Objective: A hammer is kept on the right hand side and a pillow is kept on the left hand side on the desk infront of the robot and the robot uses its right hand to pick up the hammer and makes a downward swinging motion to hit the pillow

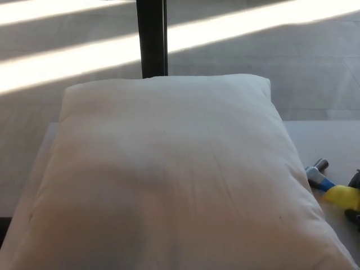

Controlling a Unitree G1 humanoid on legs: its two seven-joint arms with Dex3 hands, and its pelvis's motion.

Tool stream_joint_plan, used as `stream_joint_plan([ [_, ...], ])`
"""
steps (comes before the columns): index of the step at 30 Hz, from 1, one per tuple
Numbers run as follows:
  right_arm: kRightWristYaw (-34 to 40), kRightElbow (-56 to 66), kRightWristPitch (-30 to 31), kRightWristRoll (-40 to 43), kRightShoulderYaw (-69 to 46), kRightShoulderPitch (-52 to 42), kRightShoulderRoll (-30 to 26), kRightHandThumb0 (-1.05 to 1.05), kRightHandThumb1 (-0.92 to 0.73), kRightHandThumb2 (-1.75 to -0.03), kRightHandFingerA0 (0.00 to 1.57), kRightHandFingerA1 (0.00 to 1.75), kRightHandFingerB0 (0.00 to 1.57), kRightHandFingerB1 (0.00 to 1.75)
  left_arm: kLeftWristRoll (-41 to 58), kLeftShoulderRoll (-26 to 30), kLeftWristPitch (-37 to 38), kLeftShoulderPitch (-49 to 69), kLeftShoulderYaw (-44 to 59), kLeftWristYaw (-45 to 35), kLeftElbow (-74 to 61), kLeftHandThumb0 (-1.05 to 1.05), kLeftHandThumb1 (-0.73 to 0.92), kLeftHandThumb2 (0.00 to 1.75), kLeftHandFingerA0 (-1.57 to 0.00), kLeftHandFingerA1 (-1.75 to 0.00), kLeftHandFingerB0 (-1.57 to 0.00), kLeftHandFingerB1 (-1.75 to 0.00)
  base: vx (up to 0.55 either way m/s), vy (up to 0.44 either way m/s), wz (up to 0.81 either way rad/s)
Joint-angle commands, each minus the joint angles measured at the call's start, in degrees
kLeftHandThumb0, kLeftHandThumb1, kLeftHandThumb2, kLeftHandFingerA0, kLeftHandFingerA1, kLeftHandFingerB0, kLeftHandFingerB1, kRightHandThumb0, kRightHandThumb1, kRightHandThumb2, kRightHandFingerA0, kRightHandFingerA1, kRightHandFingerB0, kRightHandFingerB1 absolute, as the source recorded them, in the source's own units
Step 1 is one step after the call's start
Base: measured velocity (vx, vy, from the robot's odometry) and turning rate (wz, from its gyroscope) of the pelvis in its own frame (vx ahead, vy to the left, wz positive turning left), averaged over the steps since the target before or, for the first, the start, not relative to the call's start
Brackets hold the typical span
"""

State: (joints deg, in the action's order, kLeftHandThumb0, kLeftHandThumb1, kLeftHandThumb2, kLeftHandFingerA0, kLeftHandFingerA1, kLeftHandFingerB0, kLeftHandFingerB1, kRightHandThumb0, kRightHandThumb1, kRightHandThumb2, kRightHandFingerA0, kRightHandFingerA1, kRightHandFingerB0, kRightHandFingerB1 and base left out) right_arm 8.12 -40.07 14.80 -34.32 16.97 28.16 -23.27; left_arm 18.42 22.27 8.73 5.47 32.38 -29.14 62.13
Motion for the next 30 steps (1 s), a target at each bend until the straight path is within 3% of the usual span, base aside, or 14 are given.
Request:
stream_joint_plan([
  [1, -9.12, 9.20, 3.24, 25.69, -20.65, -2.83, 8.47, -0.23, -0.51, -1.26, 0.97, 1.75, 0.75, 1.73, -0.05, 1.08, 2.79, 1.14, -0.57, -0.31, -0.34, -0.60, 0.70, 0.61, -0.59, -0.52, -0.50, -0.44, 0.00, 0.000, 0.00],
  [2, -9.65, 9.61, 3.44, 27.36, -22.57, -2.06, 8.99, -0.22, -0.46, -1.35, 0.98, 1.75, 0.76, 1.74, -0.16, 1.22, 3.06, 0.99, -0.56, -0.27, 0.37, -0.59, 0.71, 0.62, -0.59, -0.52, -0.50, -0.44, 0.00, 0.000, 0.00],
  [4, -10.66, 9.34, 3.46, 29.25, -25.04, -0.43, 9.50, -0.21, -0.49, -1.34, 0.98, 1.75, 0.75, 1.75, 0.25, 1.48, 2.99, 0.66, -0.11, -0.84, 1.70, -0.60, 0.70, 0.61, -0.59, -0.52, -0.50, -0.44, 0.00, 0.000, 0.00],
  [6, -9.86, 10.63, 8.91, 32.43, -30.25, 2.92, 10.88, -0.26, -0.57, -1.19, 0.99, 1.75, 0.70, 1.75, -0.17, 1.52, 3.45, 1.05, -0.36, -0.42, 1.66, -0.59, 0.72, 0.62, -0.60, -0.51, -0.51, -0.43, 0.00, 0.000, 0.00],
  [12, -10.86, 7.44, 10.60, 34.06, -34.89, 8.42, 10.39, -0.22, -0.62, -1.14, 1.05, 1.75, 0.71, 1.75, 0.51, 1.19, 2.42, 1.17, 0.13, -0.31, 1.39, -0.59, 0.68, 0.61, -0.63, -0.54, -0.55, -0.44, 0.00, 0.000, 0.00],
  [15, -10.29, 7.42, 10.65, 34.33, -36.65, 9.37, 10.75, -0.25, -0.69, -1.01, 1.04, 1.75, 0.70, 1.75, 0.44, 0.97, 2.70, 1.50, 0.07, 0.07, 0.54, -0.60, 0.68, 0.61, -0.63, -0.54, -0.54, -0.44, 0.00, 0.000, 0.00],
  [21, -9.56, 7.79, 10.35, 33.79, -38.62, 10.39, 11.36, -0.20, -0.64, -1.10, 1.02, 1.75, 0.69, 1.75, 0.55, 0.57, 2.86, 1.67, 0.23, 0.46, 0.88, -0.61, 0.67, 0.60, -0.66, -0.55, -0.57, -0.44, 0.00, 0.000, 0.00],
  [22, -8.66, 8.13, 10.33, 34.11, -39.86, 10.65, 11.50, -0.21, -0.60, -1.16, 0.99, 1.75, 0.76, 1.66, 0.57, 0.46, 3.35, 1.93, 0.15, -0.18, 0.54, -0.61, 0.68, 0.61, -0.62, -0.56, -0.52, -0.44, 0.00, 0.000, 0.00],
  [23, -8.44, 8.00, 10.49, 34.24, -40.41, 11.04, 11.54, -0.21, -0.60, -1.16, 1.03, 1.75, 0.71, 1.75, 0.71, 0.47, 3.12, 1.92, 0.25, -0.26, 0.68, -0.61, 0.68, 0.61, -0.62, -0.55, -0.52, -0.44, 0.00, 0.000, 0.00],
  [26, -7.91, 7.56, 9.96, 33.50, -41.05, 12.09, 11.19, -0.20, -0.58, -1.14, 1.04, 1.75, 0.71, 1.75, 0.85, 0.59, 3.20, 1.53, 0.50, -0.14, 1.84, -0.62, 0.67, 0.60, -0.64, -0.56, -0.55, -0.45, 0.00, 0.000, 0.00],
  [27, -7.65, 7.59, 9.34, 34.15, -42.10, 12.61, 11.01, -0.20, -0.54, -1.23, 1.02, 1.75, 0.80, 1.66, 0.72, 0.70, 3.29, 1.27, 0.45, 0.00, 2.42, -0.61, 0.68, 0.60, -0.65, -0.54, -0.54, -0.44, 0.00, 0.000, 0.00],
  [30, -6.94, 7.72, 9.59, 34.43, -43.61, 14.31, 10.29, -0.19, -0.51, -1.29, 1.06, 1.75, 0.77, 1.73, 0.29, 0.96, 3.88, 0.85, 0.11, -0.16, 3.50, -0.61, 0.69, 0.61, -0.63, -0.54, -0.54, -0.43, 0.00, 0.000, 0.00],
])
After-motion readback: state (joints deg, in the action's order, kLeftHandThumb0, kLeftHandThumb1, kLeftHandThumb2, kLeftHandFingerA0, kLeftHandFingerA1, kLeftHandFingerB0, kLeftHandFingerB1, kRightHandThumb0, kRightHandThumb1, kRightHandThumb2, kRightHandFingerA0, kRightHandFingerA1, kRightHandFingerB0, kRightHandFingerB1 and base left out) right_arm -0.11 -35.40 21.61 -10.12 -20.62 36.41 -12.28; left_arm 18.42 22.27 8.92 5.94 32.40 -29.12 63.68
